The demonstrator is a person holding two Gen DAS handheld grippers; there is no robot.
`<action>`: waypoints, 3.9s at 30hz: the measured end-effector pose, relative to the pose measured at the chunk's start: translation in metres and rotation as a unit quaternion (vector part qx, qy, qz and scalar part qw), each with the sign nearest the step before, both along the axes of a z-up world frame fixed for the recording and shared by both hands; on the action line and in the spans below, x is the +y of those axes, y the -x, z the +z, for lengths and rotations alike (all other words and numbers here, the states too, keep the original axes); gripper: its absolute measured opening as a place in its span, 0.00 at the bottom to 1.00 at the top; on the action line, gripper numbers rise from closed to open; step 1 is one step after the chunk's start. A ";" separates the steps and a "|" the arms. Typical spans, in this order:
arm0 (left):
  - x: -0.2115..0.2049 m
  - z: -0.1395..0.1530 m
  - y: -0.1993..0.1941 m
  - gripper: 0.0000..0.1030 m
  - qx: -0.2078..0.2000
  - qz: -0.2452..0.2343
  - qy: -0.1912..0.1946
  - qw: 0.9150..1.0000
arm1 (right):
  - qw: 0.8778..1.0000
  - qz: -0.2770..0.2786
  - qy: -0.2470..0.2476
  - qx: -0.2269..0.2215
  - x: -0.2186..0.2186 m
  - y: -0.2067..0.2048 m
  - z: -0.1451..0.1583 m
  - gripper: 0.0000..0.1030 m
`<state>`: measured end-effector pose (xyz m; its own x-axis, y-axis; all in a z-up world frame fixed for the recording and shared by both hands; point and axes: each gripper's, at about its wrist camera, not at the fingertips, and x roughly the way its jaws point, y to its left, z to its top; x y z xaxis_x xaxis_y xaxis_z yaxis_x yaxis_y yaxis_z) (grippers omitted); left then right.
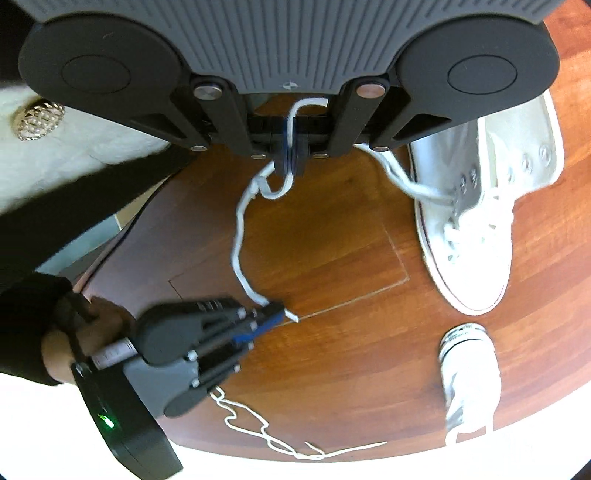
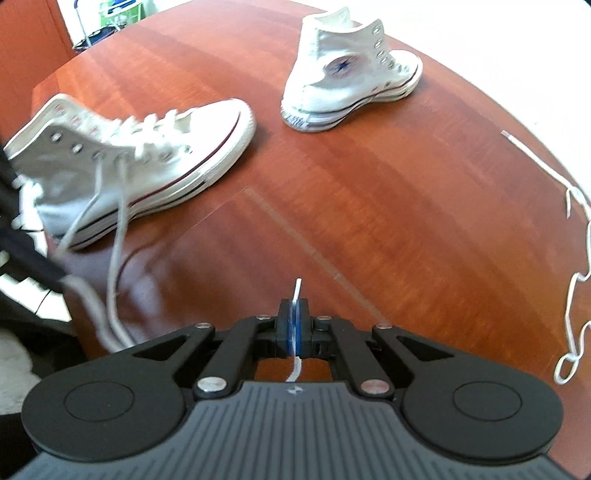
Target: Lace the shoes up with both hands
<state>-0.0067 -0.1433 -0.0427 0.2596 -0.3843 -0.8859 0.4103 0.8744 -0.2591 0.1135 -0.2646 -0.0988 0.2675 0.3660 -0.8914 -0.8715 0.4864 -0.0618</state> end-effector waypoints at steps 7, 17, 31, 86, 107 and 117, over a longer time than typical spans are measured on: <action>0.006 -0.001 0.011 0.02 0.017 0.021 0.000 1.000 | 0.999 0.002 -0.010 -0.050 0.013 -0.028 0.013 0.01; 0.014 -0.011 0.010 0.03 0.014 0.057 -0.016 0.998 | 0.993 -0.011 -0.043 -0.109 0.020 -0.044 0.047 0.01; 0.024 0.005 0.003 0.33 -0.011 0.071 -0.027 0.997 | 0.993 0.015 -0.071 -0.092 0.032 -0.017 0.069 0.01; 0.119 0.016 -0.013 0.06 -0.057 0.081 -0.082 0.992 | 0.989 0.125 -0.039 0.071 0.174 0.065 0.054 0.01; 0.121 0.021 -0.006 0.06 -0.071 0.076 -0.071 0.992 | 0.982 0.171 0.018 0.083 0.187 0.075 0.037 0.01; 0.144 0.035 -0.002 0.10 -0.080 0.093 -0.037 0.992 | 0.984 0.163 0.010 0.068 0.191 0.073 0.030 0.01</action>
<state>-0.0051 0.0008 -0.0073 0.4601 -0.2517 -0.8514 0.2704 0.9531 -0.1357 0.0407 -0.0737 -0.0683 0.0166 0.3948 -0.9186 -0.9820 0.1791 0.0592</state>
